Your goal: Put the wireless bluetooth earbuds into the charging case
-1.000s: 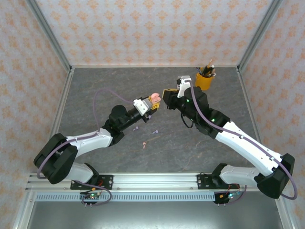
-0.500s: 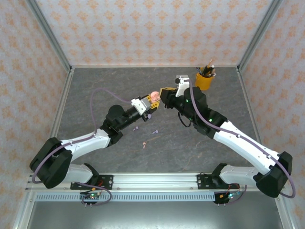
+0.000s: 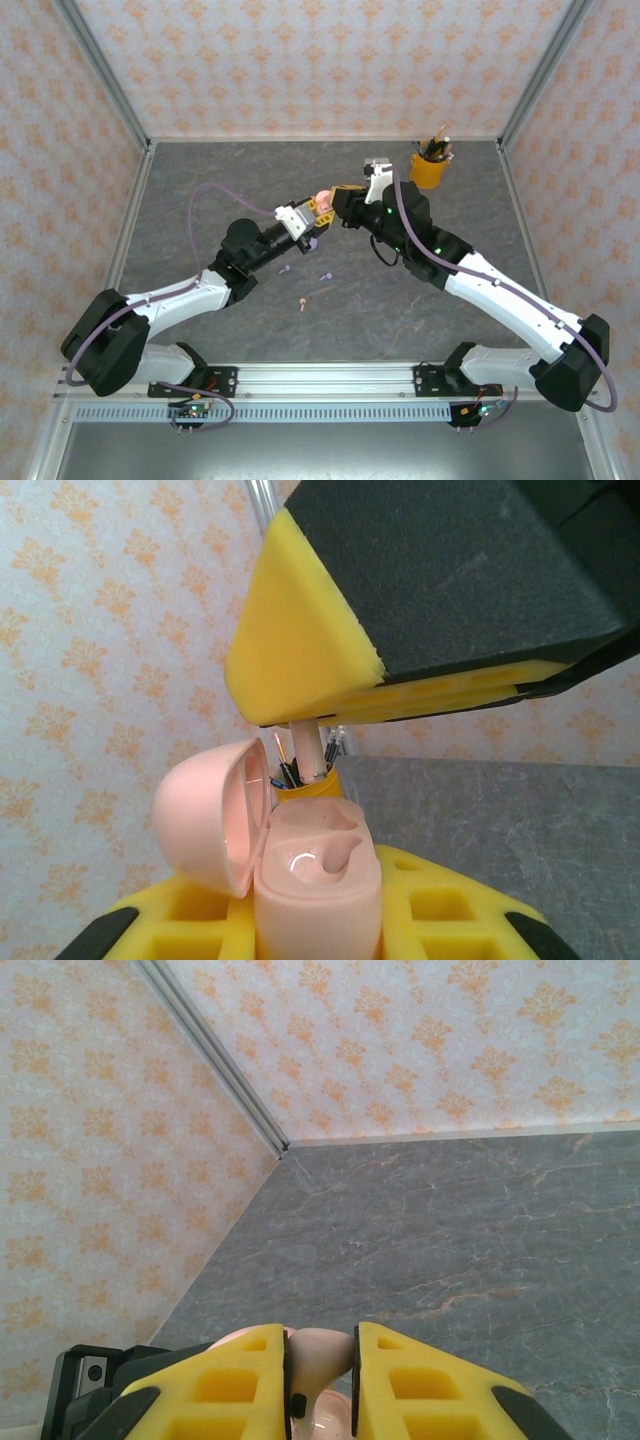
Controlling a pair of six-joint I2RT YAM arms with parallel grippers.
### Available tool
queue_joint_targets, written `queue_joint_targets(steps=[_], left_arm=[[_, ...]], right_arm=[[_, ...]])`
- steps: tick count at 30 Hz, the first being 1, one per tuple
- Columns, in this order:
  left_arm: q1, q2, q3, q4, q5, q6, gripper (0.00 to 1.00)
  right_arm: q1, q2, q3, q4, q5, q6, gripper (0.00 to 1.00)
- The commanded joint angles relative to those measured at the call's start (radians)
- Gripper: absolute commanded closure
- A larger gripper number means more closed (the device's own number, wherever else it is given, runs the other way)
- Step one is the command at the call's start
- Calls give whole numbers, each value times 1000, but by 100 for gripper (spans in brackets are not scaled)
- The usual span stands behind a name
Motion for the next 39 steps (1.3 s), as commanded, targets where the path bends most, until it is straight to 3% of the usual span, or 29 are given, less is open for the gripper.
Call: queue_joint_targets(steps=[1, 39], left_arm=[[-6, -27, 36, 9, 15, 18, 100], [-6, -48, 47, 19, -5, 2, 100]], right_arm=[[-3, 3, -12, 41, -23, 14, 81], [-3, 26, -85, 35, 19, 23, 82]])
